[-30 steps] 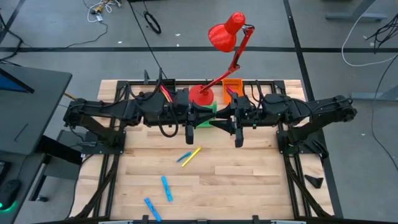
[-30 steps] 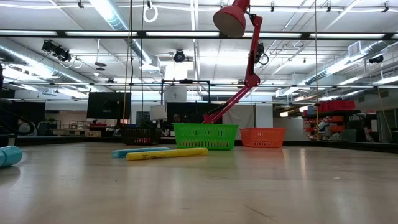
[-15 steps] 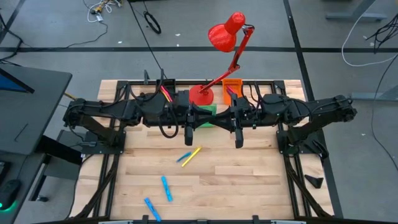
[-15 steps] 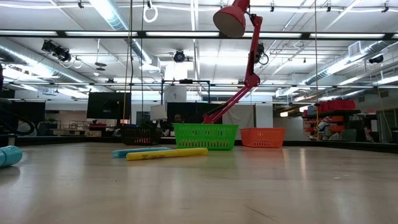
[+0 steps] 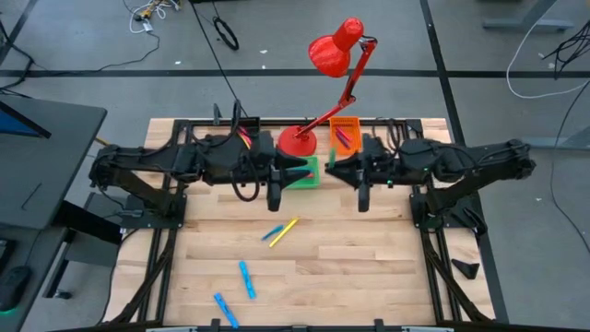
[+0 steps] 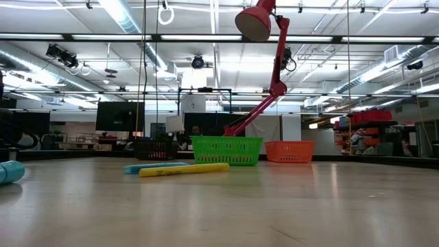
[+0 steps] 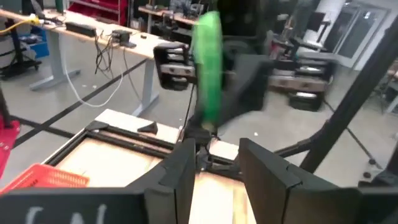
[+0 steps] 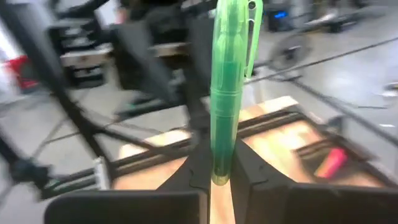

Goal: Pick & Place Markers
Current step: Put the small green highlighter into the orange basket

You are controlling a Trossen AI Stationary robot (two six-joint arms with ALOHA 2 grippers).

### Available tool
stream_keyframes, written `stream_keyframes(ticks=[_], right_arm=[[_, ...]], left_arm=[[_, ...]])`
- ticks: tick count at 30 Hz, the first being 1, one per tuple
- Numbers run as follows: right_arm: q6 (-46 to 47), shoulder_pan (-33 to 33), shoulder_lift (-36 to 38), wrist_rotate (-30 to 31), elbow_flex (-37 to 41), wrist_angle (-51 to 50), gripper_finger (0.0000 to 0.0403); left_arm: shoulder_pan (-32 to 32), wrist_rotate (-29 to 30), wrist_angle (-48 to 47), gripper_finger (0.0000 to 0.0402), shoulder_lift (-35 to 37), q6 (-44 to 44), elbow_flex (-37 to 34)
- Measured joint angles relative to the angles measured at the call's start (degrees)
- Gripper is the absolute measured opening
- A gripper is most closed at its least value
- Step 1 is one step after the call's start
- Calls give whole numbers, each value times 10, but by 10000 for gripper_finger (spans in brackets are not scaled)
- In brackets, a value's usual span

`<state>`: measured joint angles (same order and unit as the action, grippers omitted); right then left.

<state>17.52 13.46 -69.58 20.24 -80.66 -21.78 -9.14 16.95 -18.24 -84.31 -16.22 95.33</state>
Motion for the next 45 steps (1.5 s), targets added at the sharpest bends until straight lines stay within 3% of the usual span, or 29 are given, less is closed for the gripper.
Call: stream_keyframes(ticks=[7,10,30,36,45], right_arm=[[41,26,47,162,12,-98,20],[80,31,67,199,34,-126,20],[285,48,109,313,181,-201,20],[322,39,109,299,183,-229,20],[313,-133,95,100,183,-267,20]], left_arm=[[2,17,-62,135,8,-24,0],[4,13,-81,135,8,-36,0],[3,14,-87,135,8,-42,0],[3,14,-87,135,7,-42,0],[3,14,-92,135,7,-41,0]])
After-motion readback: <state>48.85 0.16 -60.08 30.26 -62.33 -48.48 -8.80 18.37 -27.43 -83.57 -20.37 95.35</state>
